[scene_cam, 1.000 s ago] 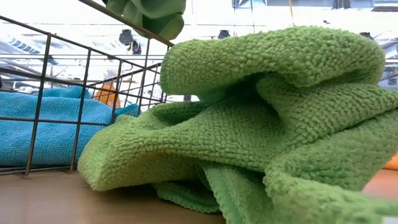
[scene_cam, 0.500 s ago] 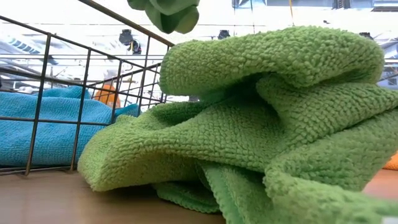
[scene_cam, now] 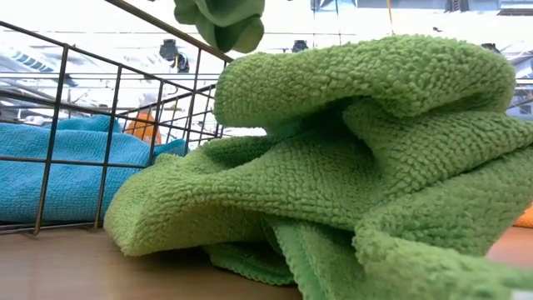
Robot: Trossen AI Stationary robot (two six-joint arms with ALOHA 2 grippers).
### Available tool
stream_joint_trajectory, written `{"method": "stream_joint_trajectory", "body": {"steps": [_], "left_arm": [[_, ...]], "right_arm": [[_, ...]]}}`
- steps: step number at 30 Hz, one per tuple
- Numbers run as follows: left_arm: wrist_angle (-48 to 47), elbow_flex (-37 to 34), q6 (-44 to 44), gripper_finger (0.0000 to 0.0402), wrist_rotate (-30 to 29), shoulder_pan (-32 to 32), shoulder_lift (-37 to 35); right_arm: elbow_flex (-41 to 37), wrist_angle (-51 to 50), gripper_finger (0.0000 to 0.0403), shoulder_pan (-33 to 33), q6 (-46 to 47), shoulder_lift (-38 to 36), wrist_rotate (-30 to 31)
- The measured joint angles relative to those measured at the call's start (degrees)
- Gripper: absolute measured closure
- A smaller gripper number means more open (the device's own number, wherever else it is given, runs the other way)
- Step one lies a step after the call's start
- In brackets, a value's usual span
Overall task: Sort microfiber towel by color & place in baskets
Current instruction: Put the top green microfiber towel into the top transparent bin
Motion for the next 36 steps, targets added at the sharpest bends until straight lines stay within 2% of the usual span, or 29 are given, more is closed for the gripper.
{"method": "stream_joint_trajectory", "body": {"steps": [6,9,12,15,20,22,25,31,32,36], "left_arm": [[3.6,0.0,3.5,0.0107,-10.5,0.1,7.0],[6.7,0.0,5.7,0.0055,-11.6,0.2,9.8],[10.7,0.0,6.2,0.0029,-11.3,0.2,12.1],[12.7,0.0,6.2,0.0030,-10.9,0.6,13.7],[12.7,0.0,6.1,0.0077,-10.4,1.6,14.7],[12.7,0.0,6.1,0.0110,-10.3,1.7,14.7],[12.9,0.0,6.1,0.0175,-10.3,1.7,14.7],[12.8,0.0,6.2,0.0352,-9.8,1.6,14.7],[12.9,0.0,6.3,0.0368,-9.0,1.6,14.7],[12.6,0.0,6.2,0.0365,-5.9,1.7,14.3]], "right_arm": [[0.0,-0.3,0.0396,-0.4,0.3,0.0,0.5],[0.0,-0.3,0.0396,-0.3,0.3,0.0,0.3],[0.0,-0.1,0.0396,-0.2,0.3,0.0,0.2],[0.0,-0.2,0.0396,-0.3,0.3,0.0,0.2],[0.0,-0.1,0.0396,-0.1,0.4,0.0,0.2],[0.0,0.0,0.0394,0.2,0.6,0.0,0.9],[0.0,-0.2,0.0378,1.0,2.6,0.0,5.2],[0.0,-2.8,0.0293,2.9,4.2,0.0,6.4],[0.0,-3.6,0.0275,3.1,5.0,0.0,6.3],[0.0,-6.7,0.0209,4.1,6.5,0.0,7.6]]}}
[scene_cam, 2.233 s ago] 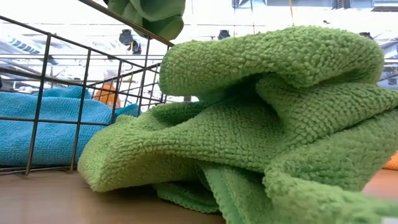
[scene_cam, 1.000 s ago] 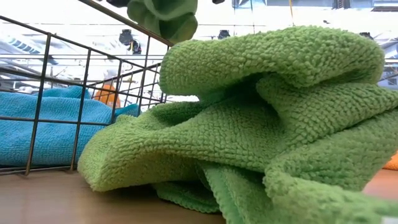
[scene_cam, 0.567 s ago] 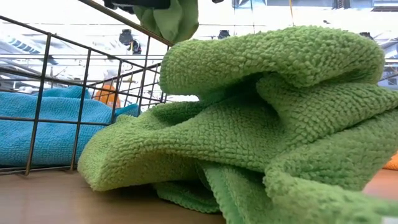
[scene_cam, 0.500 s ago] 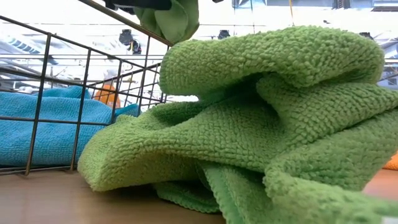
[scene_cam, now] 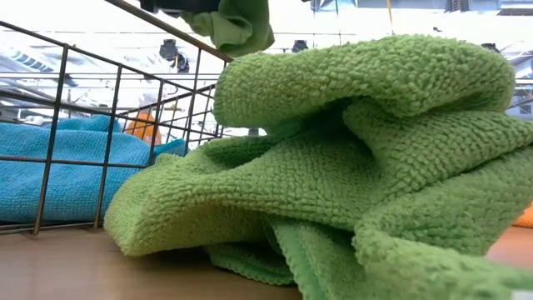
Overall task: Sort microfiber towel by color & place in baskets
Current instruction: Put the top green microfiber towel into the top transparent bin
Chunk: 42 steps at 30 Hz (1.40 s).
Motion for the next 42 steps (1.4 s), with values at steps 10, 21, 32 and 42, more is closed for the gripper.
{"method": "stream_joint_trajectory", "body": {"steps": [10,21,32,42], "left_arm": [[-3.5,0.0,-0.1,0.0360,0.1,0.0,-1.0],[-14.1,0.1,-6.2,0.0360,0.0,0.0,-6.4],[-12.7,0.1,-6.1,0.0359,5.0,0.2,-5.9],[-13.0,0.1,-6.1,0.0359,7.5,0.2,-5.9]], "right_arm": [[0.0,-6.3,0.0152,3.8,1.6,0.0,5.4],[0.0,-5.4,0.0151,9.7,-5.4,-0.5,18.8],[0.0,15.7,0.0070,7.8,-23.4,-0.7,12.3],[0.0,1.8,0.0058,1.0,-9.2,-0.7,-1.3]]}}
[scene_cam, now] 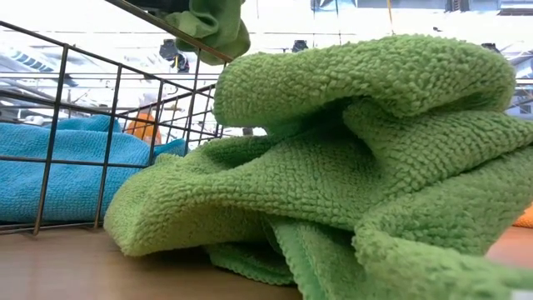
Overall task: Sort microfiber towel by color & place in baskets
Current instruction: Put the top green microfiber towel into the top transparent bin
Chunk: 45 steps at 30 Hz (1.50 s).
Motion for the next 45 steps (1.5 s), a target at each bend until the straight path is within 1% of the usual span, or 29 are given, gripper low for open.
{"method": "stream_joint_trajectory", "body": {"steps": [3,7,11,13,21,23,26,30,32,36,38,40,43,45], "left_arm": [[0.0,0.0,0.0,0.0359,0.0,0.0,0.0],[0.0,0.0,0.0,0.0359,0.0,0.0,0.0],[0.1,0.0,0.0,0.0359,0.0,0.0,0.0],[0.1,0.0,0.0,0.0359,0.0,0.0,0.0],[1.9,-0.1,0.0,0.0359,0.8,0.0,0.0],[2.1,-0.1,0.0,0.0359,1.6,0.0,0.0],[2.4,-0.2,0.0,0.0359,1.7,0.0,0.0],[2.4,-0.2,0.0,0.0359,1.9,0.0,0.0],[2.4,-0.2,0.0,0.0359,2.2,0.0,0.0],[2.4,-0.2,0.0,0.0359,2.2,0.0,0.0],[2.4,-0.2,0.0,0.0359,2.0,0.0,0.0],[2.4,-0.2,0.0,0.0359,1.9,0.0,0.0],[2.6,-0.2,0.0,0.0359,1.9,0.0,0.0],[2.6,-0.2,0.0,0.0359,1.9,0.0,0.0]], "right_arm": [[0.0,-2.1,0.0076,-0.7,2.3,0.0,-2.2],[0.0,-3.3,0.0103,-0.6,2.8,0.0,-2.0],[0.0,-5.3,0.0140,-0.6,4.2,0.0,-2.2],[0.0,-6.1,0.0161,-0.8,5.5,0.0,-3.3],[0.0,-5.0,0.0235,-1.8,7.3,0.3,-5.9],[0.0,-4.8,0.0249,-2.3,9.3,0.3,-7.4],[0.0,-4.8,0.0261,-2.6,10.4,0.3,-7.8],[0.0,-4.5,0.0260,-2.7,11.3,0.3,-8.7],[0.0,-4.5,0.0249,-2.8,13.6,0.3,-10.7],[0.0,-4.8,0.0197,-3.1,17.8,0.3,-12.3],[0.0,-5.1,0.0170,-3.2,18.2,0.3,-12.4],[0.0,-5.0,0.0153,-3.2,18.0,0.3,-12.4],[0.0,-4.2,0.0152,-3.2,17.9,0.4,-12.4],[0.0,-4.2,0.0169,-3.4,18.1,0.4,-12.0]]}}
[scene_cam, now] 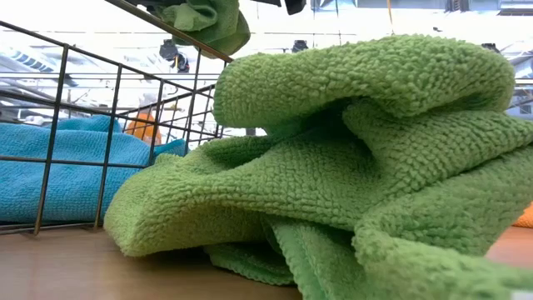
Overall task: Sort microfiber towel by color & place in baskets
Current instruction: Put the top green microfiber towel into the top transparent bin
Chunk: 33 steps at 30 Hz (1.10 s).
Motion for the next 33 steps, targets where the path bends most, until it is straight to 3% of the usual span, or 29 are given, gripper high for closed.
{"method": "stream_joint_trajectory", "body": {"steps": [11,13,19,25,33], "left_arm": [[-0.1,0.0,0.0,0.0355,0.1,0.0,0.0],[-0.1,0.0,-0.6,0.0342,-0.1,0.0,0.0],[1.5,0.1,-2.9,0.0252,-0.7,0.1,0.0],[1.5,0.3,-3.0,0.0158,-0.7,0.0,0.0],[0.1,0.3,-2.9,0.0132,-3.5,0.1,0.0]], "right_arm": [[0.0,0.1,0.0367,-0.9,1.0,0.0,0.3],[0.0,0.0,0.0388,-0.7,-0.2,0.0,1.5],[0.0,-3.5,0.0369,1.1,-2.8,-1.3,8.7],[-0.1,-12.7,0.0385,2.6,-1.8,-6.2,13.4],[0.0,-28.4,0.0384,2.8,5.0,-13.5,18.0]]}}
